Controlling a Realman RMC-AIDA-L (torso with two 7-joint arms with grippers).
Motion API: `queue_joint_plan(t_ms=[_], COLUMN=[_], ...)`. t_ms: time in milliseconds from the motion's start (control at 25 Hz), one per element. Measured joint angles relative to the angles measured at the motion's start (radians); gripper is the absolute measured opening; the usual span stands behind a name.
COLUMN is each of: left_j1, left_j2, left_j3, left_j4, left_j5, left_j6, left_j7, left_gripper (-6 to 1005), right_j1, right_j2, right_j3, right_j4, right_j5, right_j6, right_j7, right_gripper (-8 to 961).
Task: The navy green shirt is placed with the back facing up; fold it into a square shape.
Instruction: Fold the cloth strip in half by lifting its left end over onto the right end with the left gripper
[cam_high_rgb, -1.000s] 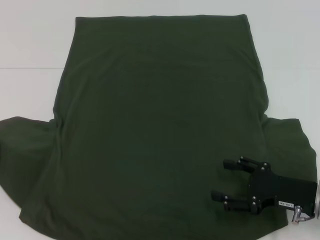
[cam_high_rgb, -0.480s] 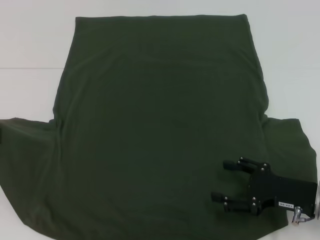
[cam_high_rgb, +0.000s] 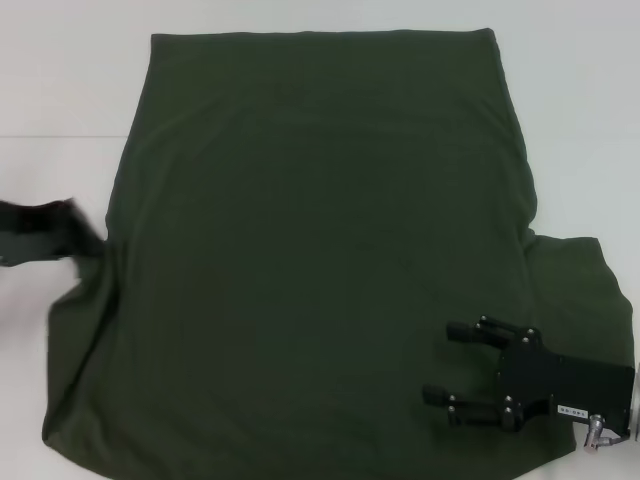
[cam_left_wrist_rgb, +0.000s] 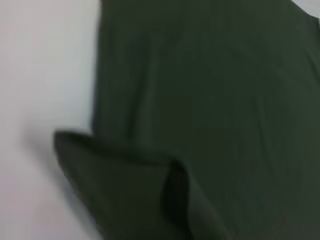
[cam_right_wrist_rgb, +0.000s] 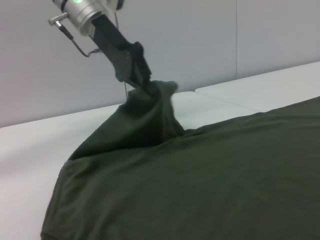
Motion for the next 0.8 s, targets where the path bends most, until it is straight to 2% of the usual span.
queue_joint_plan(t_ms=[200,320,560,680,800], left_j1=[-0.025,-0.023,-0.014,-0.008,0.004], left_j2=[-0.043,-0.059,-0.068,-0.063,-0.062], left_j3=[0.004,0.004,-0.005,-0.007,-0.009], left_j4=[-0.026,-0.050,-0.156,-0.218,-0.237], left_j5=[0.004,-0.004,-0.018,-0.066,-0.103], left_j6=[-0.034,-0.073,-0.152,-0.147,-0.142], left_j7=[-0.006,-0.007,-0.008,0.033,0.065], left_gripper=[16,16,34,63,156], right_j1=[0.000,0.000,0.000,0.000,0.000], right_j2=[0.000,0.000,0.000,0.000,0.000], right_j3=[0.000,0.000,0.000,0.002,0.001], right_j4=[0.000,0.000,0.000,0.000,0.002], right_j5=[0.000,0.000,0.000,0.000,0.000], right_j6=[-0.001,-0.001,-0.001,-0.001,-0.001], right_j7=[0.000,0.000,0.000,0.000,0.000], right_gripper=[907,907,907,907,907])
